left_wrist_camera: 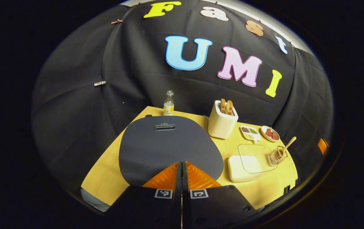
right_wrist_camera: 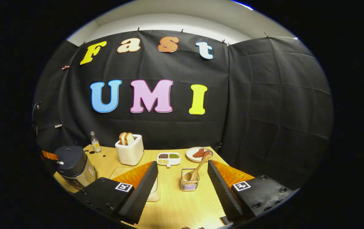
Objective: Close the left gripper, press the button to open the rice cooker; take a wooden spoon from the chopstick holder with the right hand, scoop a spoonful of rice and pour it into the rice cooker, then put the wooden spoon back into the chopstick holder.
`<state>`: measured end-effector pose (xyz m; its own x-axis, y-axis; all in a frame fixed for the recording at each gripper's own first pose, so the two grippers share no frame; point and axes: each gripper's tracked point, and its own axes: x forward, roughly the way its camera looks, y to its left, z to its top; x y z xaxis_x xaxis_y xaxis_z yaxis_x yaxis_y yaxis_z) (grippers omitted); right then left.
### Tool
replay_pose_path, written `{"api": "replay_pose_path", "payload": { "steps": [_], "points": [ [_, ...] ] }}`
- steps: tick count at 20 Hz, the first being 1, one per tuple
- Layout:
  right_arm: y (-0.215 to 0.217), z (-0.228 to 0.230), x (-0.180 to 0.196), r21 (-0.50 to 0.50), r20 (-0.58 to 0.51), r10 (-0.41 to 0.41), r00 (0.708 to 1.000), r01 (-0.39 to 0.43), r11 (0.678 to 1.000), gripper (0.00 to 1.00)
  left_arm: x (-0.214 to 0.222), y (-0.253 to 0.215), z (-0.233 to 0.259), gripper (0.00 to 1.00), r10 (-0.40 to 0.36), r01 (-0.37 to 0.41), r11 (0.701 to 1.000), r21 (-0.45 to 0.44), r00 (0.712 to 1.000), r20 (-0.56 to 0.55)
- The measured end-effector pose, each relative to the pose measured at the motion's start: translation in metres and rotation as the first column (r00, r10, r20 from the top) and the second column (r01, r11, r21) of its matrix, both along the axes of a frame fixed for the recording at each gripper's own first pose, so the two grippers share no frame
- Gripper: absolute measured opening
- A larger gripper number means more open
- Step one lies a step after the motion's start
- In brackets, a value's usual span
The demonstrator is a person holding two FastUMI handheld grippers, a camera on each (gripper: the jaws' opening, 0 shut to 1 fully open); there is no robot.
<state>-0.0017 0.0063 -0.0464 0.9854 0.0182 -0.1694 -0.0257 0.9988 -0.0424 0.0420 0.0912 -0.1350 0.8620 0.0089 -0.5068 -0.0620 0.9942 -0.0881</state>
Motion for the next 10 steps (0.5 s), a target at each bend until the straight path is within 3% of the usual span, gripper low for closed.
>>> {"api": "replay_pose_path", "payload": {
  "steps": [10],
  "points": [
    [-0.001, -0.016, 0.031, 0.018, -0.041, 0.065, 0.997, -0.064, 0.998, 0.98, -0.001, -0.001, -0.017, 0.07, 0.052, -0.051, 0.999, 0.019, 0.998, -0.036]
  ]
}}
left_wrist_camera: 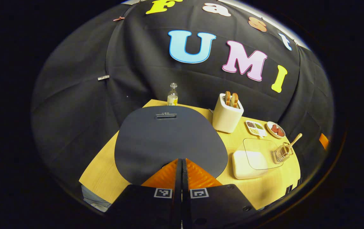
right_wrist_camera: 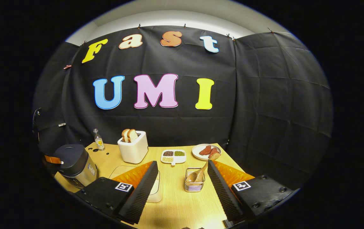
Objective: Close the left gripper, press the button to open the rice cooker; take a wooden spoon from the chopstick holder with the right hand, scoop a spoonful of rice and pour it into the rice cooker, then put the wooden spoon back into the chopstick holder.
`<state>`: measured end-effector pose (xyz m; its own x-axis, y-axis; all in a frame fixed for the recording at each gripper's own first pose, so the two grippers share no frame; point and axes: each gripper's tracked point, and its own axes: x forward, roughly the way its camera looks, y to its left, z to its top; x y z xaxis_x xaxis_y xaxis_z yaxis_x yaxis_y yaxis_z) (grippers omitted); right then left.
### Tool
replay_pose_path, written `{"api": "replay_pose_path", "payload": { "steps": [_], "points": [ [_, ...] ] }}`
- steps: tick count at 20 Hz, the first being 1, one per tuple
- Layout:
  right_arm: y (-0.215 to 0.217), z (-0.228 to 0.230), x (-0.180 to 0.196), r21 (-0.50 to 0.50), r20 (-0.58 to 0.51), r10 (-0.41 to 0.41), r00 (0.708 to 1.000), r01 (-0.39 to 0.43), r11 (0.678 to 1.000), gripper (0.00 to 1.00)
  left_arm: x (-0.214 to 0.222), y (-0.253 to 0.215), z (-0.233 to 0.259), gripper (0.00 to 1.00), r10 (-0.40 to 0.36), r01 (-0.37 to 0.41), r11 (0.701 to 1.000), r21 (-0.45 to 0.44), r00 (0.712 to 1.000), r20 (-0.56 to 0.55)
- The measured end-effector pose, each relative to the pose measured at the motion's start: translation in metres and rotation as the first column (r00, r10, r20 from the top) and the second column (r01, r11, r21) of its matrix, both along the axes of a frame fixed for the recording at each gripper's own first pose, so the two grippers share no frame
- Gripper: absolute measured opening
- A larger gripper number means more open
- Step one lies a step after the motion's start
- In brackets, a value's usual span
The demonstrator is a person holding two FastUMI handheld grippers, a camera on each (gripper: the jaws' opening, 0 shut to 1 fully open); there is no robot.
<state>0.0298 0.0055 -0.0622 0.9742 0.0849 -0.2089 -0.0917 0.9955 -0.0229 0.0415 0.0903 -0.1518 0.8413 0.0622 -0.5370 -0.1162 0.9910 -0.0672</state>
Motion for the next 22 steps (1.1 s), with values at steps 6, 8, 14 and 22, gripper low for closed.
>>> {"api": "replay_pose_path", "payload": {
  "steps": [6, 8, 14, 22],
  "points": [
    [-0.016, -0.006, 0.019, 0.009, -0.015, 0.009, 1.0, -0.008, 1.0, 0.98, 0.0, 0.003, 0.031, 0.06, 0.089, -0.092, 0.995, 0.035, 0.994, 0.065],
    [-0.022, -0.007, 0.029, 0.0, -0.015, 0.007, 1.0, -0.007, 1.0, 0.98, 0.001, 0.001, 0.074, 0.06, 0.129, -0.147, 0.986, 0.074, 0.97, 0.205],
    [-0.035, -0.007, 0.058, 0.01, -0.009, 0.001, 1.0, 0.0, 1.0, 0.98, -0.013, 0.005, 0.156, 0.08, 0.213, -0.279, 0.955, 0.101, 0.883, 0.418],
    [-0.052, -0.039, 0.101, 0.064, -0.098, -0.013, 0.995, 0.02, 0.998, 0.98, -0.03, -0.035, 0.138, 0.82, 0.247, -0.285, 0.958, 0.033, 0.877, 0.412]
  ]
}}
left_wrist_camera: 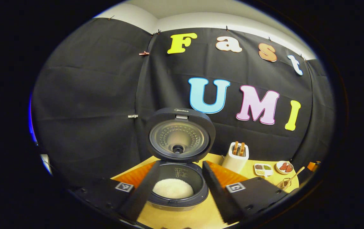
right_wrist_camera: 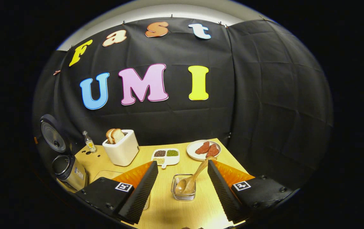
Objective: Close the left gripper, press the button to open the rice cooker; take a wooden spoon from the chopstick holder with the right hand, scoop a spoonful of rice and pour it into the rice cooker, then put the wooden spoon back into the chopstick holder.
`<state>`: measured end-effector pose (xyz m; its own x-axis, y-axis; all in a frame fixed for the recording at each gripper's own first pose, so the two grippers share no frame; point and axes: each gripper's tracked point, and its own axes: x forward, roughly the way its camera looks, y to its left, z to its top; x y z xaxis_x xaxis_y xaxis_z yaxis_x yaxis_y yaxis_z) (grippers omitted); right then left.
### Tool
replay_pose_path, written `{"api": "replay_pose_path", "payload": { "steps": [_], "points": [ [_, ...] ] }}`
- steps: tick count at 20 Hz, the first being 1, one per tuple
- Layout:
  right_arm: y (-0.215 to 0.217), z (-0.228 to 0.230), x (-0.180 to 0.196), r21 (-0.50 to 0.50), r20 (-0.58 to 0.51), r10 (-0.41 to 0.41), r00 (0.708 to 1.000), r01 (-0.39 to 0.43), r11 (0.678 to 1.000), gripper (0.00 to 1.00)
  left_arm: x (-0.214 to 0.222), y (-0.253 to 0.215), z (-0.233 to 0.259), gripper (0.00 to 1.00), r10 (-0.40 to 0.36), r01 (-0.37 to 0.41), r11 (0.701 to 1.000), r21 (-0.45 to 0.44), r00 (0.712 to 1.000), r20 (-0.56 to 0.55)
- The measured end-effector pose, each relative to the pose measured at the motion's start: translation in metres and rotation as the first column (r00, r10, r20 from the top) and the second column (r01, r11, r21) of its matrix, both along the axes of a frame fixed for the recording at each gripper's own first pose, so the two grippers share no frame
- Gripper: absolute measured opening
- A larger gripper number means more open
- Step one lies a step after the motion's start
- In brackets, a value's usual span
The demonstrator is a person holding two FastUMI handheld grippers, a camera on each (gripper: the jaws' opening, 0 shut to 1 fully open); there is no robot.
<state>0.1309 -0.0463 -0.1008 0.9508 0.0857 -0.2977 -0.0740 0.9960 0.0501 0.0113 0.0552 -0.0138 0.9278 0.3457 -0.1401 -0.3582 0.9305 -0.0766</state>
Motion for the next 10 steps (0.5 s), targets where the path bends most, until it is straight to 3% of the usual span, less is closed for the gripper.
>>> {"api": "replay_pose_path", "payload": {
  "steps": [1, 5, 10],
  "points": [
    [-0.001, -0.008, 0.005, 0.008, -0.02, 0.001, 1.0, -0.001, 1.0, 0.98, 0.0, -0.008, 0.0, 0.96, -0.003, 0.003, 1.0, 0.002, 1.0, -0.002],
    [-0.011, -0.033, 0.028, 0.039, -0.086, -0.01, 0.996, 0.014, 0.999, 0.98, -0.001, -0.026, -0.002, 0.95, -0.001, 0.002, 0.999, 0.047, 1.0, -0.023],
    [-0.02, -0.058, 0.049, 0.113, -0.15, -0.012, 0.989, 0.03, 0.993, 0.99, 0.001, -0.045, -0.019, 0.96, 0.005, -0.004, 1.0, 0.022, 0.997, -0.073]
  ]
}}
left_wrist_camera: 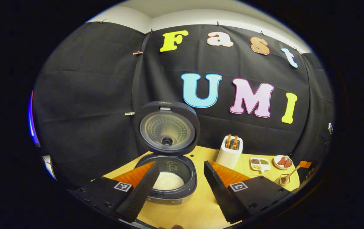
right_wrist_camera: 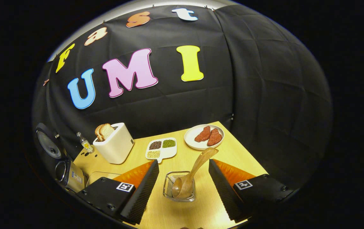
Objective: Close the left gripper, press the button to open the rice cooker; take a wooden spoon from the chopstick holder with the right hand, scoop a spoonful of rice and pour it into the rice cooker, then put the wooden spoon back into the chopstick holder.
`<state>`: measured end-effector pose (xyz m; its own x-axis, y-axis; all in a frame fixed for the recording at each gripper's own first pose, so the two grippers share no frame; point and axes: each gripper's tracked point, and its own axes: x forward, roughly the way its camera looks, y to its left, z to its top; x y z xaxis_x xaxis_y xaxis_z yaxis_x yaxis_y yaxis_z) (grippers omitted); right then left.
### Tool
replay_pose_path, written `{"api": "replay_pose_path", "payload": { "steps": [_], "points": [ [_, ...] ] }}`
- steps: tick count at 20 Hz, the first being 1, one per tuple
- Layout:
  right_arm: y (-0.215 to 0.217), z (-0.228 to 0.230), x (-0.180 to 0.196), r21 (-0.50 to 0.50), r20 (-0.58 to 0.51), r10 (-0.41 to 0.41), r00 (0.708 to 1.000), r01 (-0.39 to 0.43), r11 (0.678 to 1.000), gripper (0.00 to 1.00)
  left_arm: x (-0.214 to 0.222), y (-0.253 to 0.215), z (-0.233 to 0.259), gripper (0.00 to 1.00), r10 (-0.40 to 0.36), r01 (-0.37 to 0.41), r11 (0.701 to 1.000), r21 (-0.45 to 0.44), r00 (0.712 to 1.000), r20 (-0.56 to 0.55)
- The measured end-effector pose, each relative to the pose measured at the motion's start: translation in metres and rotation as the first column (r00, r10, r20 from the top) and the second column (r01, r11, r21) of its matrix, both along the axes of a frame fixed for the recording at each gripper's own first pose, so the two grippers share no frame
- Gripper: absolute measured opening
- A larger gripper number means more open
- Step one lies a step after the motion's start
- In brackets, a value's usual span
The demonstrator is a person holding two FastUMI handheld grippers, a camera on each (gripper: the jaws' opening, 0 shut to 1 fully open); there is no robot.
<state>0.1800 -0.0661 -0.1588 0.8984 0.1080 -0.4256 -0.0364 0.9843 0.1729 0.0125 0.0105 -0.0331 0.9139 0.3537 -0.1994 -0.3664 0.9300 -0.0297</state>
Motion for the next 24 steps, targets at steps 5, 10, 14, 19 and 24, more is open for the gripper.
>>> {"api": "replay_pose_path", "payload": {
  "steps": [5, 10, 14, 19, 24],
  "points": [
    [-0.013, -0.027, 0.018, 0.024, -0.03, -0.016, 0.999, 0.017, 1.0, 0.98, 0.002, -0.014, -0.019, 0.95, 0.005, -0.005, 1.0, 0.004, 0.998, -0.069],
    [-0.015, -0.062, 0.048, 0.045, -0.073, -0.011, 0.997, 0.014, 0.999, 0.99, 0.007, -0.04, -0.03, 0.95, -0.003, 0.005, 1.0, 0.021, 0.993, -0.116],
    [0.001, -0.086, 0.065, 0.103, -0.12, 0.015, 0.993, -0.003, 0.995, 0.96, 0.006, -0.057, -0.042, 0.96, -0.011, 0.015, 0.999, 0.029, 0.988, -0.152],
    [0.009, -0.081, 0.076, 0.157, -0.118, -0.008, 0.993, 0.026, 0.987, 0.59, -0.001, -0.072, -0.058, 0.96, -0.022, 0.024, 1.0, 0.008, 0.982, -0.186],
    [0.0, -0.097, 0.076, 0.111, -0.141, -0.006, 0.99, 0.022, 0.994, 0.22, -0.004, -0.073, -0.067, 0.96, -0.021, 0.018, 1.0, -0.017, 0.982, -0.189]
  ]
}}
